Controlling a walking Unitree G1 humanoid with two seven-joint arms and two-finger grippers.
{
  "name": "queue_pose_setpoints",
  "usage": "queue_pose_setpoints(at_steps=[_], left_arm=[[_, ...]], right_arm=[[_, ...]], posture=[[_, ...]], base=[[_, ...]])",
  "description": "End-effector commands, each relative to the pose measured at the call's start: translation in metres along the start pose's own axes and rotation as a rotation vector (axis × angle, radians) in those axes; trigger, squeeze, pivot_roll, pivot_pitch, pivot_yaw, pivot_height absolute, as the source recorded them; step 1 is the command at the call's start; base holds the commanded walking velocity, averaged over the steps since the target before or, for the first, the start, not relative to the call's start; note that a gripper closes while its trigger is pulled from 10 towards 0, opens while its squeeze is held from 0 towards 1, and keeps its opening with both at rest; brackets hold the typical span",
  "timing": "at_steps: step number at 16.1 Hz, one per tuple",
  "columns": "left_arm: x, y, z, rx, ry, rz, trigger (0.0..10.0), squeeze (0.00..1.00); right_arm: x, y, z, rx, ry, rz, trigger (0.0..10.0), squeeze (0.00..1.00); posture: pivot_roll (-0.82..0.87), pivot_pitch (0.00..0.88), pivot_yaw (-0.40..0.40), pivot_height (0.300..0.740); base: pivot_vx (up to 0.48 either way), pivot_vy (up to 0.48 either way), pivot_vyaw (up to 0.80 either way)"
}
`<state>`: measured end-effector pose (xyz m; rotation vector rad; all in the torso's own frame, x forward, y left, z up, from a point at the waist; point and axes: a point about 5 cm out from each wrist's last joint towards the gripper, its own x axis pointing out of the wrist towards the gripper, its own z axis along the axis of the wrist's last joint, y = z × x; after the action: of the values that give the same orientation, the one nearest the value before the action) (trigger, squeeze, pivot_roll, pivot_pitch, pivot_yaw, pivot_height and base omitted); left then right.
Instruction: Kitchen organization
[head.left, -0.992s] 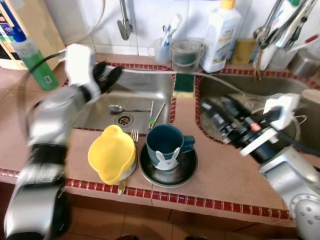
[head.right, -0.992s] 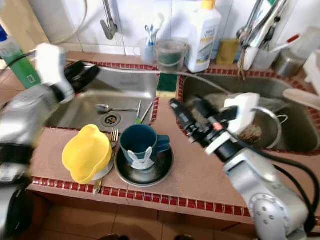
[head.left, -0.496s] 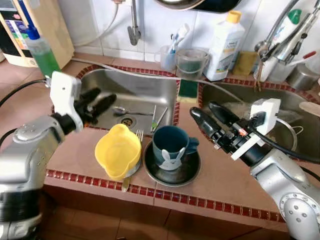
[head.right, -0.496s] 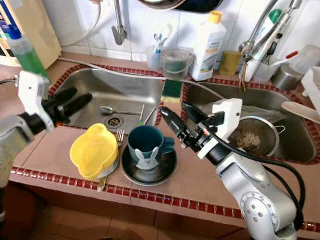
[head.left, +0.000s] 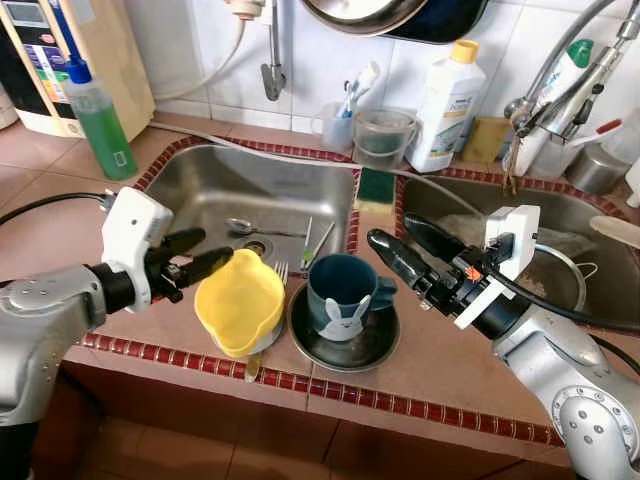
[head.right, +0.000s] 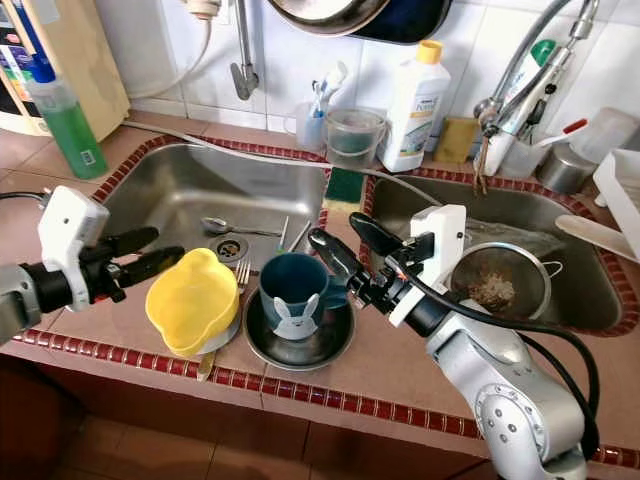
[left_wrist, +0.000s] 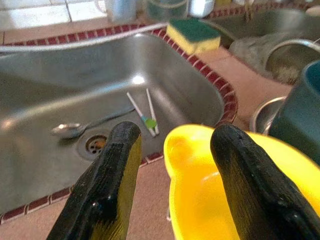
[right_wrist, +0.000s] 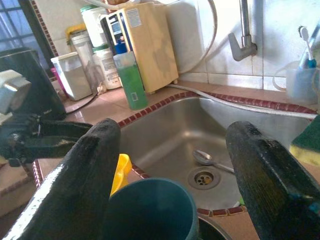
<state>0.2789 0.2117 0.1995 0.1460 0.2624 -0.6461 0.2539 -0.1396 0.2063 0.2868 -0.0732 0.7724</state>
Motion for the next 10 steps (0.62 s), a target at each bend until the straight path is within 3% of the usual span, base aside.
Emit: queue_pose_setpoints(at_steps=[1, 6, 10], left_arm=[[0.003, -0.003, -0.005, 0.008, 0.048, 0.004, 10.0, 0.0], [0.013, -0.004, -0.014, -0.017, 0.099, 0.037, 10.0, 0.0], [0.015, -0.002, -0.019, -0.016, 0.127, 0.057, 10.0, 0.0]], right_arm=[[-0.001, -0.001, 0.002, -0.014, 0.002, 0.007, 10.0, 0.0], [-0.003, -0.001, 0.003, -0.019, 0.009, 0.006, 10.0, 0.0], [-0.011, 0.0, -0.009, -0.011, 0.113, 0.019, 10.0, 0.0]], posture=[[-0.04, 0.036, -0.035, 0.732], [-0.05, 0.047, -0.036, 0.732], [-0.05, 0.053, -0.034, 0.732]], base=[[0.0, 0.0, 0.0], [0.0, 0.0, 0.0], [0.0, 0.0, 0.0]])
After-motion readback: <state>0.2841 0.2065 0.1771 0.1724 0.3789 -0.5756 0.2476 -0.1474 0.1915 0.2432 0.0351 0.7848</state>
